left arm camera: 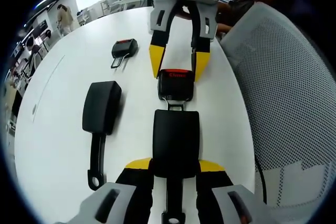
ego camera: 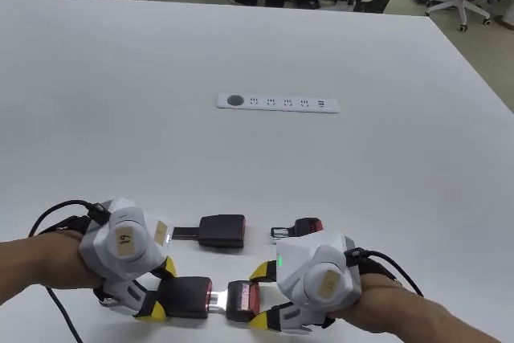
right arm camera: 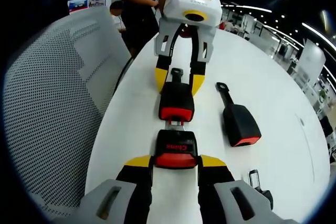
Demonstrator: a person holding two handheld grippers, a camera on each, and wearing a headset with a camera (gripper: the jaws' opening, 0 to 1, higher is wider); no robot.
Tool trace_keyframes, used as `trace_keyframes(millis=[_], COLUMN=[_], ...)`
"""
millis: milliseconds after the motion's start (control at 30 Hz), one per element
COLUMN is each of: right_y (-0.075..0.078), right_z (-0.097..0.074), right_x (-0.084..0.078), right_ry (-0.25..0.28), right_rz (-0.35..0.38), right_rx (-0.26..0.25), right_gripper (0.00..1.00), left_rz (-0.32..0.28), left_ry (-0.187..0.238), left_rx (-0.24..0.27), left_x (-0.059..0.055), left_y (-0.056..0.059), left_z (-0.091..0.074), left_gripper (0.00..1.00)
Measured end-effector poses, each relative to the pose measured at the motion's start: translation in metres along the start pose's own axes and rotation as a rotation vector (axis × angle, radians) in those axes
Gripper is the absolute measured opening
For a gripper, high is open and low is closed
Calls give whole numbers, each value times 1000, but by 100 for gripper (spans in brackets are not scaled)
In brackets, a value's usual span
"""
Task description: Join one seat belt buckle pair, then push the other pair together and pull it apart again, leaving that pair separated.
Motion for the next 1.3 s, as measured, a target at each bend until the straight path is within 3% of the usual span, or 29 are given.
trace_keyframes(millis=[33,467,1300], right_y=[1,2,-1], right_z=[1,5,14], right_x=[1,5,21], right_ry=[12,-12,-34], right_rz=[21,52,104], right_rx=[-19,-17,-26], right_gripper=[29,27,27], left_rz=[5,-13,-27], left_ry=[3,16,-1], left_rx=[2,10,15], left_x=[0,-1,0], left_y=[0,1,0], left_z=[0,0,0], left_gripper=[32,31,30])
Point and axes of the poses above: the centre of the closed fingertips' face, and the gripper's own axes: z roughly forward along the fingers, y roughly to its right, x roughly out of its top, the point moved 9 cm from there along -z, roughly backward along the fingers, and after that the axes turned 4 degrees about -z, right-handed, at the moved point
